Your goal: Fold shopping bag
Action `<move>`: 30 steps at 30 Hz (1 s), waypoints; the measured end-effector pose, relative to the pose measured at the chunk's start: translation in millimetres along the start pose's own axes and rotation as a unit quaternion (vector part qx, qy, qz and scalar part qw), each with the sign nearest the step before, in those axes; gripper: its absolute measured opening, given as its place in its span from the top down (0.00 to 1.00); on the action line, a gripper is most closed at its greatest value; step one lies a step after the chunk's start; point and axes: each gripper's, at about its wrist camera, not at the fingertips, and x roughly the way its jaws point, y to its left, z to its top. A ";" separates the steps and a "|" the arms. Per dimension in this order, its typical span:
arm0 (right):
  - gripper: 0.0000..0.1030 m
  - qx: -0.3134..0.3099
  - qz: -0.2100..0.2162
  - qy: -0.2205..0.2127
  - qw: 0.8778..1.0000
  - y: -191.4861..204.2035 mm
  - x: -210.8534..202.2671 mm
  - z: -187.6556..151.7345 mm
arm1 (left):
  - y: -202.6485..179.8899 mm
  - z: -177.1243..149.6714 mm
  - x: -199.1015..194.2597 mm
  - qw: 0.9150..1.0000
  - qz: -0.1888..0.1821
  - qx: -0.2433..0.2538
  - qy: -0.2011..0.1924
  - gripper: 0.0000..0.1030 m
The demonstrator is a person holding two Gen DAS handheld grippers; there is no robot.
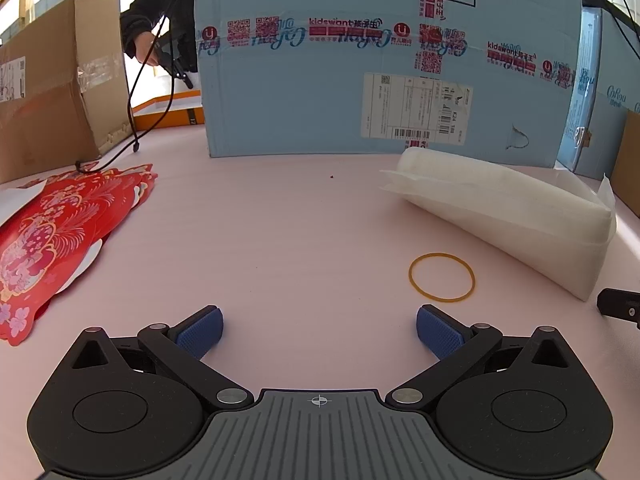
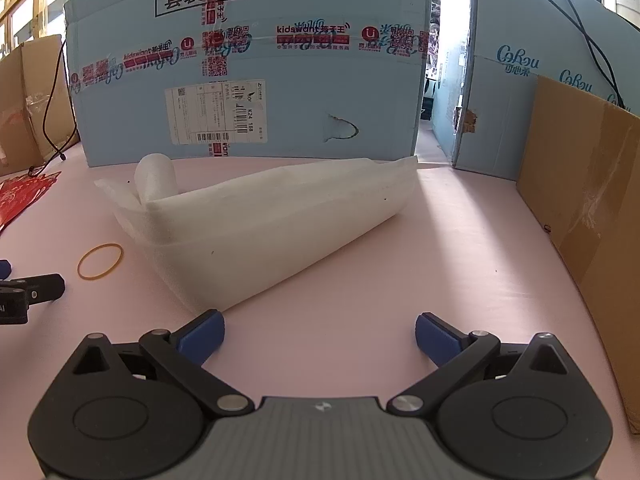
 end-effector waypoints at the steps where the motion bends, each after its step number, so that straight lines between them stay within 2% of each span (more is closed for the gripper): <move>1: 0.00 0.007 0.002 -0.003 1.000 -0.1 -5.0 0.5 | 0.1 0.5 -0.1 1.000 0.000 0.000 0.001 0.00; 4: 0.00 0.011 0.008 -0.033 0.999 1.9 -27.0 6.3 | 3.3 2.1 -3.4 1.000 -0.001 -0.005 0.000 0.00; 10: 0.00 -0.046 0.016 -0.078 0.996 13.8 -56.4 28.5 | 12.2 6.8 -23.7 1.000 0.000 -0.013 -0.027 0.00; 12: 0.00 -0.052 0.028 -0.086 0.995 18.2 -60.2 36.9 | 15.9 9.3 -32.3 0.999 0.003 -0.020 -0.033 0.00; 17: 0.03 -0.127 0.034 -0.091 0.987 46.8 -52.8 65.7 | 23.5 18.5 -52.5 0.998 -0.001 -0.043 -0.050 0.00; 19: 0.10 -0.106 0.031 -0.077 0.991 50.6 -43.6 73.9 | 24.2 25.7 -57.8 0.997 -0.009 -0.049 -0.058 0.00; 23: 0.11 -0.021 0.011 -0.047 0.999 40.0 -27.8 76.8 | 16.0 45.6 -54.0 0.996 -0.022 -0.039 -0.072 0.00; 26: 0.21 -0.003 0.002 -0.013 1.000 33.3 -15.4 70.8 | 9.8 60.6 -51.1 0.996 -0.032 -0.031 -0.082 0.00; 30: 0.22 0.016 -0.001 0.009 1.000 24.7 -21.9 60.0 | -1.9 77.2 -43.5 0.995 -0.046 -0.012 -0.084 0.00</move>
